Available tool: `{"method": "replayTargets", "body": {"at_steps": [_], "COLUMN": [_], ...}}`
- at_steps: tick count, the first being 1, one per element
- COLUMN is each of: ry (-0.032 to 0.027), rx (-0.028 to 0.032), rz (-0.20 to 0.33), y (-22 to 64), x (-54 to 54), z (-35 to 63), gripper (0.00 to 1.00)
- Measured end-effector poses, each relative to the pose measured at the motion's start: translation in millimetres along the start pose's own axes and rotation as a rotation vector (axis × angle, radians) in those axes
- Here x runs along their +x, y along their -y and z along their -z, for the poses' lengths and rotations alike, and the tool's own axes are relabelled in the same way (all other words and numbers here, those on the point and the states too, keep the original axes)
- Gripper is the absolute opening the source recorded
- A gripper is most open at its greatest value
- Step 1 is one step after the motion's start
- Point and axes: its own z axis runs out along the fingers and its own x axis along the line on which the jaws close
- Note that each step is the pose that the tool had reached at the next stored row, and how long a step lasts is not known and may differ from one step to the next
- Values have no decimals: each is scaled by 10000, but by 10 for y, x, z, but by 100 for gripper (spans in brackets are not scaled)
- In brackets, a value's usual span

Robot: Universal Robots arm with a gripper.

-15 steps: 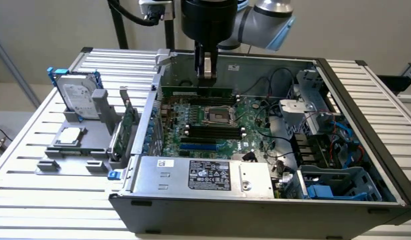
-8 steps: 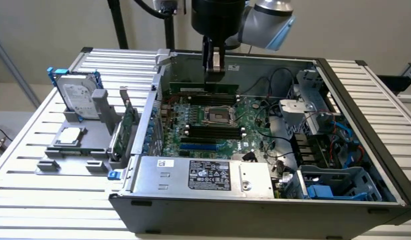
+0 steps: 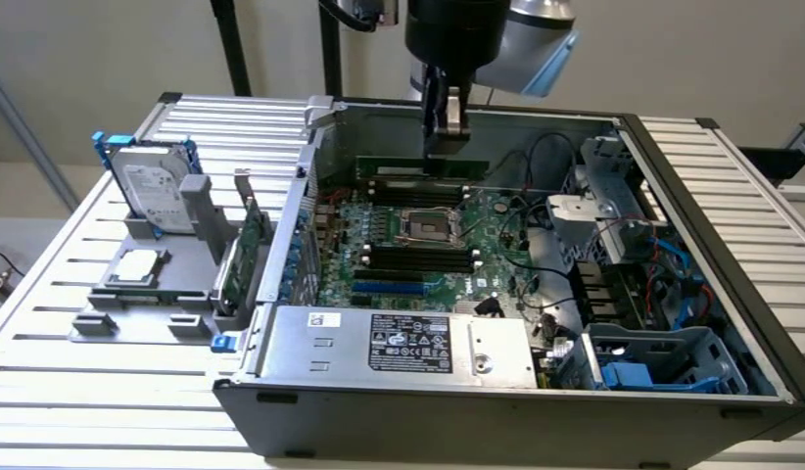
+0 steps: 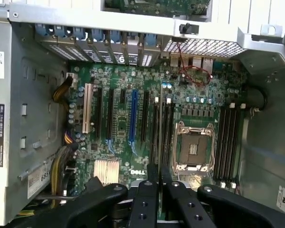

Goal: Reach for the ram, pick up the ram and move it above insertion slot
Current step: 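Pick up the ram and move it above insertion slot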

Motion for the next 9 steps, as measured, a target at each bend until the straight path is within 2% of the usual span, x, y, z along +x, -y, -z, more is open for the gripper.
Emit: {"method": "replayTargets", "body": {"at_steps": [5, 9], "ry": [-17, -55], "rx": [7, 11], "rz": [-136, -244], "y": [105, 123], "x": [-31, -51], "z": [-11, -13], "gripper": [13, 13]}}
